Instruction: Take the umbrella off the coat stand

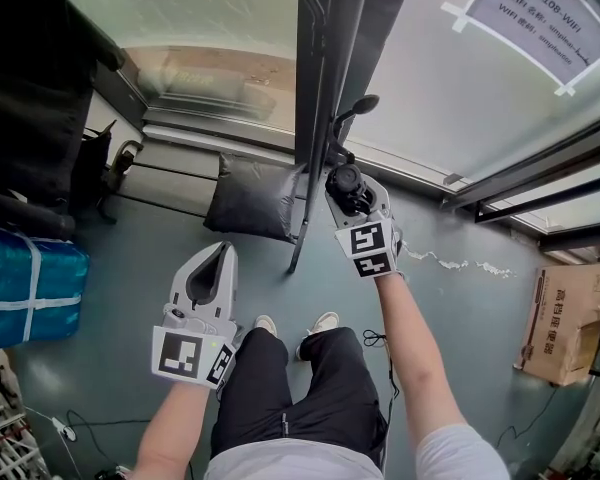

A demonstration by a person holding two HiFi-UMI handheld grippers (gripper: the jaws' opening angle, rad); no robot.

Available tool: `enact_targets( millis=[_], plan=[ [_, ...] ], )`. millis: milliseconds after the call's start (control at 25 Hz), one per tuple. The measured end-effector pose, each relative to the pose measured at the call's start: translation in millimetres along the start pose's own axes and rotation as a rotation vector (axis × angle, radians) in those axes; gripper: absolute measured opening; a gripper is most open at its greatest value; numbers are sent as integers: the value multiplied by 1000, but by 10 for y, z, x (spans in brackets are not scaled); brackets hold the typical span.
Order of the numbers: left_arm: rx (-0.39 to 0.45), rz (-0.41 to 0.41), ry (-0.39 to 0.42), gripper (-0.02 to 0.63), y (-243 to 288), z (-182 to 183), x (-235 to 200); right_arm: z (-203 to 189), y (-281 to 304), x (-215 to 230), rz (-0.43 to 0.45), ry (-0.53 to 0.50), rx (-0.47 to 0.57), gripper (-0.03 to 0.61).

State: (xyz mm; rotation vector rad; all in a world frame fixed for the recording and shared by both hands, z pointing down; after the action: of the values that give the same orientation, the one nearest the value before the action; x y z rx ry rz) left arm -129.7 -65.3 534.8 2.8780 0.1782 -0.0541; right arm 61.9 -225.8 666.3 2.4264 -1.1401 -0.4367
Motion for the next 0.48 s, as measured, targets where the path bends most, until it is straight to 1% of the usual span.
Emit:
enact_targets(
  millis=[160,320,480],
  plan=[
    [-3,7,-5,23,-29,42,8,112,-64,46,-9,-15,14,235],
    [-20,19,-11,23,-68,66,-8,189,-121,31,-16,-10,22,235],
    [-27,22,-11,23,-99,165,11,283,-206,44,-20,0,25,235]
  ],
)
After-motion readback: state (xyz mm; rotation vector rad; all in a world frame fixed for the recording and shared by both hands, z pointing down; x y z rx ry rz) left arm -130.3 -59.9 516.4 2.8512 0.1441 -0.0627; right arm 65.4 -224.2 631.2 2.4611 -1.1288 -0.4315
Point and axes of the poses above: the fingertips, and each gripper's own axes: y forward along the fingers, x to its right, z out of its top, the point moved 4 cm from there along -y, backward along the fingers, and after that the axes turned 12 degrees about z, right-handed, at the moved point
